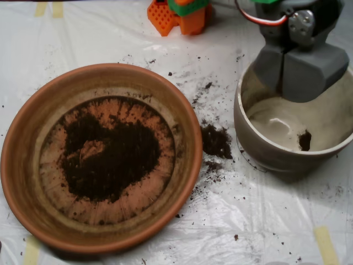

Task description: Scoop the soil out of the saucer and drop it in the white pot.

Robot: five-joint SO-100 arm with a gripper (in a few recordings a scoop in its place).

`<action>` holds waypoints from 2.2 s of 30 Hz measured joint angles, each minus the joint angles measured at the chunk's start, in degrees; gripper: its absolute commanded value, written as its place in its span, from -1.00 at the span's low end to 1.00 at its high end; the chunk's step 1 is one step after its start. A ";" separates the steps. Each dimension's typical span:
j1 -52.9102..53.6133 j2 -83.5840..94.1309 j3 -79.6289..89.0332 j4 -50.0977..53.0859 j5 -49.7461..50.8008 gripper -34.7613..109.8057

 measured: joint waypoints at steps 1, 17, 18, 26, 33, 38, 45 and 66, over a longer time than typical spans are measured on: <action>-0.70 0.00 0.00 0.62 -0.18 -0.28; -1.93 0.09 1.23 2.81 0.18 0.07; -1.58 0.09 1.14 3.08 0.18 0.09; -0.79 -1.14 0.88 5.19 1.58 0.10; 3.52 4.83 1.85 1.32 4.13 0.11; 8.00 10.37 4.75 -1.23 7.91 0.11; 20.48 14.77 11.34 -5.01 12.04 0.16; 43.86 11.78 48.87 -25.75 10.72 0.12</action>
